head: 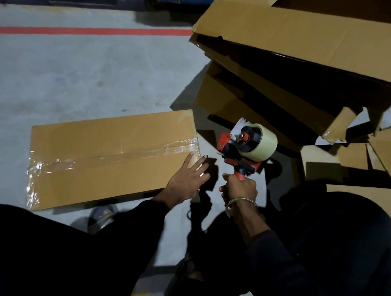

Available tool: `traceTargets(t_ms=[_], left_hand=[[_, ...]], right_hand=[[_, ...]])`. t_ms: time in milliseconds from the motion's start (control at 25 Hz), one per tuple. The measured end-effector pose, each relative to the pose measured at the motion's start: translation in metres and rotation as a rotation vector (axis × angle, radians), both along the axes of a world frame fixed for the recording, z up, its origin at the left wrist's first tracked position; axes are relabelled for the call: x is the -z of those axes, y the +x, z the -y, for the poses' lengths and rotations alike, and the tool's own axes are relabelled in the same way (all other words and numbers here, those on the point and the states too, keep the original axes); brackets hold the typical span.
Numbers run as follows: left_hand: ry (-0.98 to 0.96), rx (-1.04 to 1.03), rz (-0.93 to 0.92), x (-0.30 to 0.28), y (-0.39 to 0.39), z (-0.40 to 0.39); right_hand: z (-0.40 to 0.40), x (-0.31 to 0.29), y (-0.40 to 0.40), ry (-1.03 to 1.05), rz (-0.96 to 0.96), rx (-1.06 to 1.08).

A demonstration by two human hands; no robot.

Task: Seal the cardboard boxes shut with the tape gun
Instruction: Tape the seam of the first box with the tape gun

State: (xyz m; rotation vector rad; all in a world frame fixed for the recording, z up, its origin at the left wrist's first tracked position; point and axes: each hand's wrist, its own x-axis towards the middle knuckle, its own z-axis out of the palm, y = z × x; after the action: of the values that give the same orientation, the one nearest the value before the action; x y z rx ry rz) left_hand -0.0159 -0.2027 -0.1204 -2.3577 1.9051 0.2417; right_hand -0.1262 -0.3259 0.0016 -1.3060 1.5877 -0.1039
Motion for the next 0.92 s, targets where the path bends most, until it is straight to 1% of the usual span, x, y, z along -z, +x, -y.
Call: traceTargets(t_ms=[80, 160, 200, 360, 440, 480, 560, 600, 720, 800, 840, 920], left_hand=[[0.026, 0.071, -0.01, -0.002, 0.006, 0.005], [-0.007, 0.123, -0.027, -0.006, 0.018, 0.01], [-0.028, 0.113, -0.024, -0.007, 0.024, 0.011], [0.001, 0.005, -0.038, -0.014, 0.053, 0.021], [0.065, -0.044, -0.034, -0.022, 0.077, 0.034], [0.105, -0.109, -0.007, -0.026, 0.089, 0.042], [0.162, -0.309, 0.02, -0.039, 0.106, 0.058], [0.161, -0.408, -0.006, -0.044, 0.112, 0.063], [0.062, -0.604, -0.193, -0.057, 0.118, 0.056], [0.012, -0.658, -0.305, -0.077, 0.118, 0.039], [-0.002, -0.673, -0.393, -0.091, 0.12, 0.028], [0.019, -0.673, -0.542, -0.126, 0.126, -0.003]], right_hand=[[0.002, -0.006, -0.003, -0.025, 0.01, 0.007], [0.003, -0.009, -0.003, -0.03, 0.025, 0.028], [0.002, -0.01, -0.002, -0.018, 0.03, 0.04], [-0.005, -0.012, 0.001, 0.028, 0.037, 0.054], [-0.009, -0.01, 0.001, 0.038, 0.028, 0.045], [-0.011, -0.008, 0.0, 0.04, 0.022, 0.034], [-0.013, -0.007, 0.0, 0.04, -0.004, -0.003], [-0.014, -0.008, 0.0, 0.036, -0.016, -0.025], [-0.018, -0.019, 0.004, 0.011, -0.022, -0.097], [-0.022, -0.028, 0.009, -0.031, -0.024, -0.185], [-0.026, -0.032, 0.013, -0.072, -0.031, -0.243], [-0.035, -0.047, 0.022, -0.177, -0.061, -0.387]])
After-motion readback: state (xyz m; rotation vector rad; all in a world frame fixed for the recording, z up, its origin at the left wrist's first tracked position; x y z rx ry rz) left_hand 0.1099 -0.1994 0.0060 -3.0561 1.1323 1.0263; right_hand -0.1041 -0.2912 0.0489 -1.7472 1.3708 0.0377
